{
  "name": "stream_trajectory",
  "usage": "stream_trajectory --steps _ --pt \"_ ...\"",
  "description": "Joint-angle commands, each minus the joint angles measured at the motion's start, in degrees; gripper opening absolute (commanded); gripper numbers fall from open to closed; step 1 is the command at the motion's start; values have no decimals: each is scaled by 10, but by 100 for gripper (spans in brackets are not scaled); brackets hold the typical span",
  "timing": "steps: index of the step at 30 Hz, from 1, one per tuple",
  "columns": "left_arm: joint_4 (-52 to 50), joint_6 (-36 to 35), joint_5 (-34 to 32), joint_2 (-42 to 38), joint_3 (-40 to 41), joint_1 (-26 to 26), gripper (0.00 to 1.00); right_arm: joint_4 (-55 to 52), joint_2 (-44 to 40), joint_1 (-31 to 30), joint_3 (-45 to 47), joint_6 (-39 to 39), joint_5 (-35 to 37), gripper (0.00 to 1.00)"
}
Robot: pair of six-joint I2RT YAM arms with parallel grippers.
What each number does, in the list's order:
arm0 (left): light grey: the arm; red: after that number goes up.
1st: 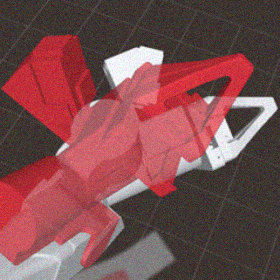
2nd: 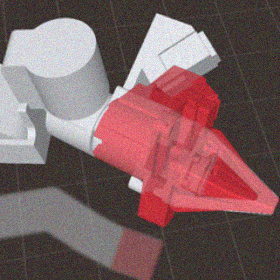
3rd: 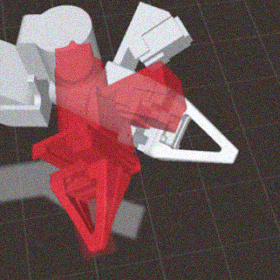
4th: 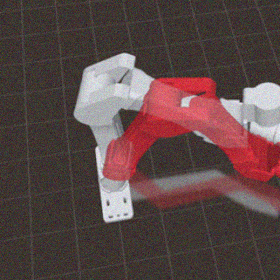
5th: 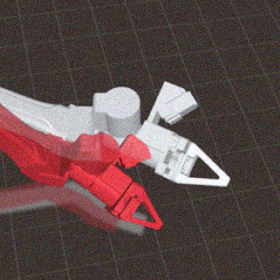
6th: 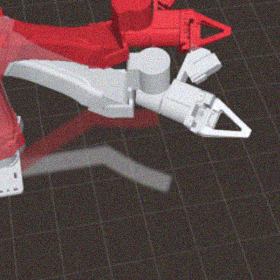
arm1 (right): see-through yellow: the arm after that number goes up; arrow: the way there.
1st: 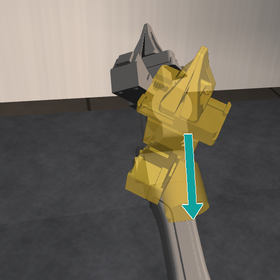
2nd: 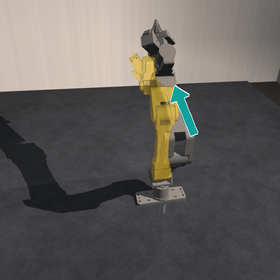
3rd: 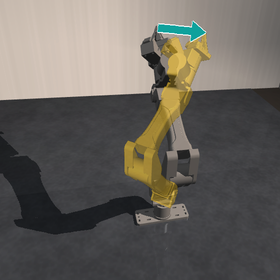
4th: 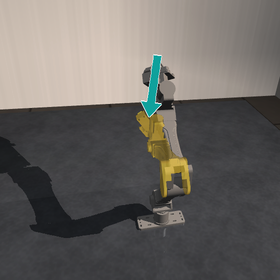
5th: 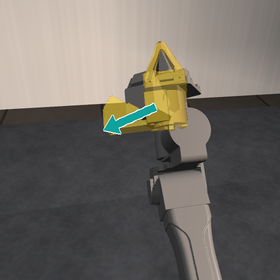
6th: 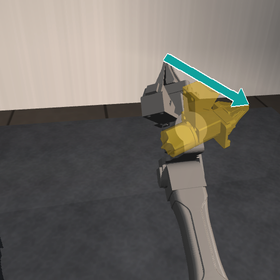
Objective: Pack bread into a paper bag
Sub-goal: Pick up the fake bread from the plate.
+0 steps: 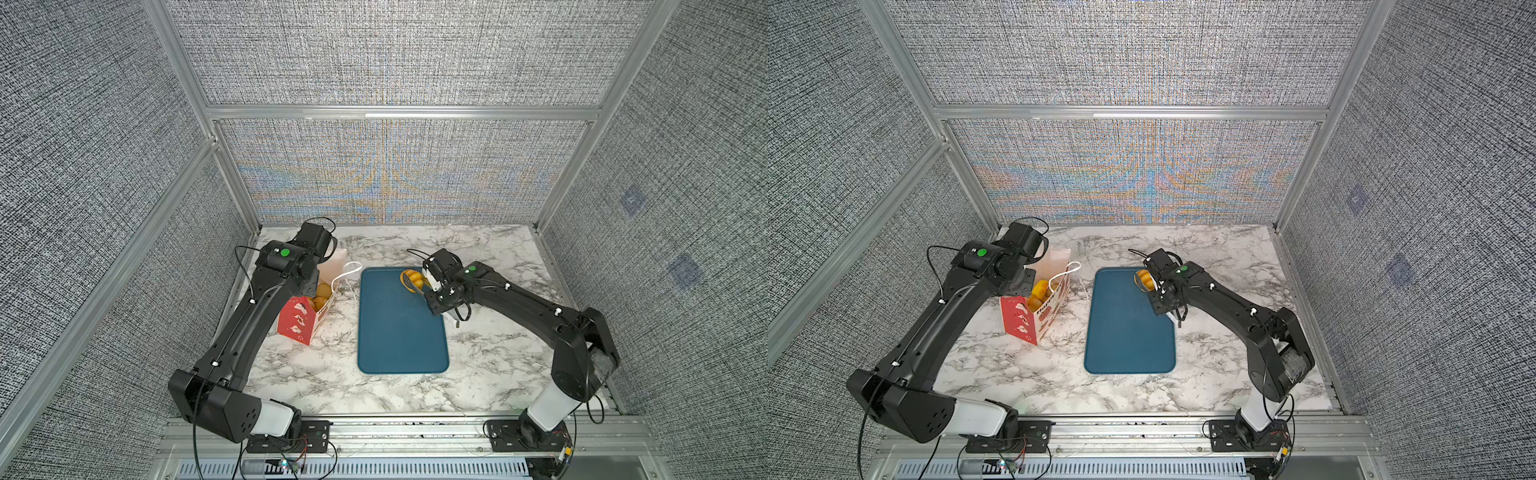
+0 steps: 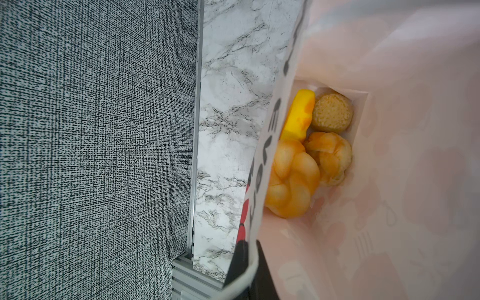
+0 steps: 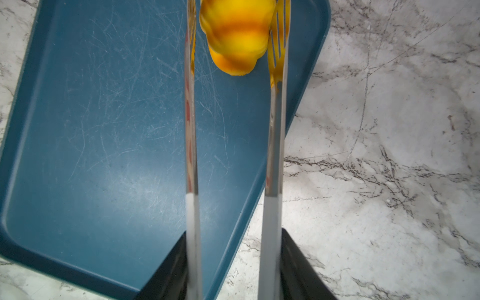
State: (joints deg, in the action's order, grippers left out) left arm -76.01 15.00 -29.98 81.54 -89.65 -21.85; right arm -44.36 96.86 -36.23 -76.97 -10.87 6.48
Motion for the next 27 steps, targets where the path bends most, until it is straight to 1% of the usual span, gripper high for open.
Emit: stream_trajectory --steps 1,11,25,27 --pt "2 -2 1 1 -1 1 2 13 3 0 0 -6 -9 51" --pt "3 -2 2 2 -2 2 2 17 9 -1 0 -6 -16 50" --pt "3 -2 4 6 -8 2 2 13 20 0 -3 -1 -21 39" --pt "3 -2 4 6 -9 2 2 13 23 0 -4 -1 -22 36"
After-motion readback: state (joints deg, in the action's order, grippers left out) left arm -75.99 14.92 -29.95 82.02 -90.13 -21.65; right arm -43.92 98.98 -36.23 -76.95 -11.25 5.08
